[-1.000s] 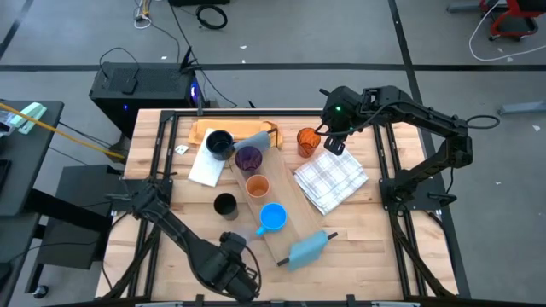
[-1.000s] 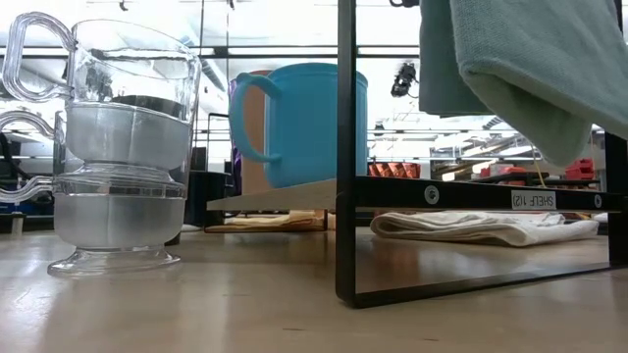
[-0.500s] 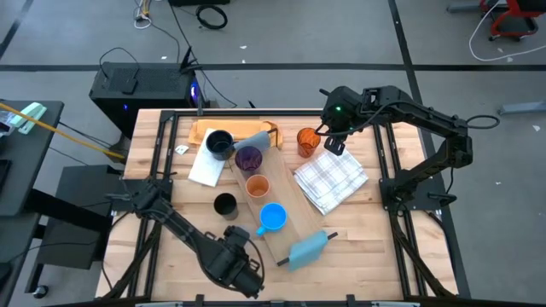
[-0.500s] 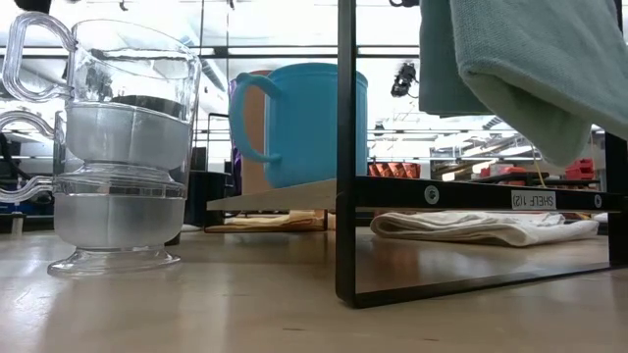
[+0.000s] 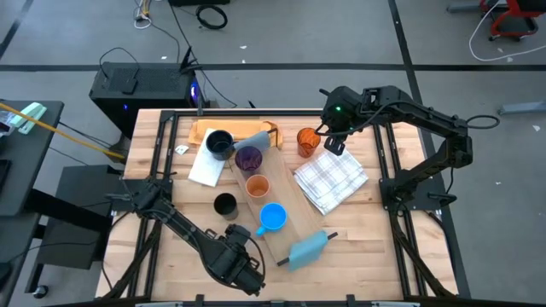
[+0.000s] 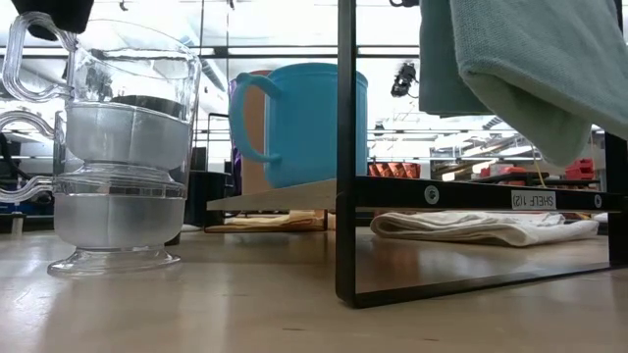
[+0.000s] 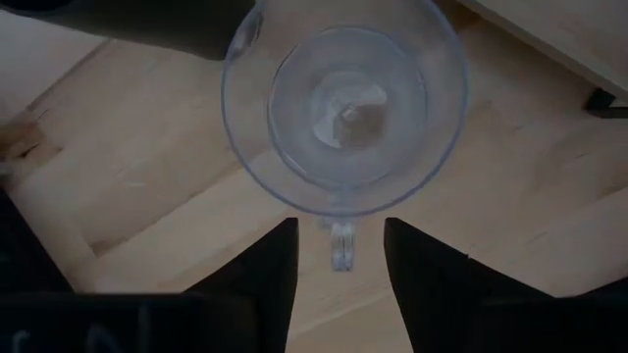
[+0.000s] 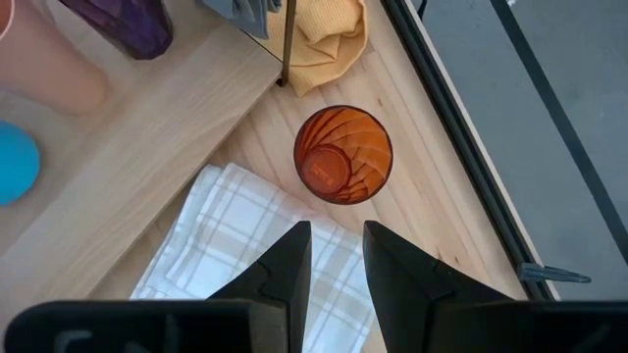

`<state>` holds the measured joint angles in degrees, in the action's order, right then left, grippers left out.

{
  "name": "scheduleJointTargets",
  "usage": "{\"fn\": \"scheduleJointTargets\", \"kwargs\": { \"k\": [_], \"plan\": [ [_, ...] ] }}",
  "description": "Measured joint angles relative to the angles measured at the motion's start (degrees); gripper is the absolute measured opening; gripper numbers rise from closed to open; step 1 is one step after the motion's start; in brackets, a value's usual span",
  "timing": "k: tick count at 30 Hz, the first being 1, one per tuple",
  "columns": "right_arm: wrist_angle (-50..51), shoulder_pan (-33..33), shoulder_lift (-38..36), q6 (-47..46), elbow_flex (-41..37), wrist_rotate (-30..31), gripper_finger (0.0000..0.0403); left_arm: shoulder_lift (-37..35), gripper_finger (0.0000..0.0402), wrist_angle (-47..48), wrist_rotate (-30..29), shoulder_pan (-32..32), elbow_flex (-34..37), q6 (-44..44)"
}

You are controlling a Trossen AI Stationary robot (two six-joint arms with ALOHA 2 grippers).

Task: Stack small to large cups/mugs on shelf
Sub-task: Put the top transparent mug on the shelf

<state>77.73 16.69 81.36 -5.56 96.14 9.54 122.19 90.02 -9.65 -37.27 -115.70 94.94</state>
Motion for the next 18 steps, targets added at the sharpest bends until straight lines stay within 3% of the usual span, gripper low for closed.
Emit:
{"fn": "scheduleJointTargets", "kwargs": {
  "k": [18],
  "plan": [
    [0.0,0.0,0.0,-0.24,0.0,0.02,0.0103,0.0,0.0134,0.0,-0.83,0.17,-0.02,-0.05]
  ]
}}
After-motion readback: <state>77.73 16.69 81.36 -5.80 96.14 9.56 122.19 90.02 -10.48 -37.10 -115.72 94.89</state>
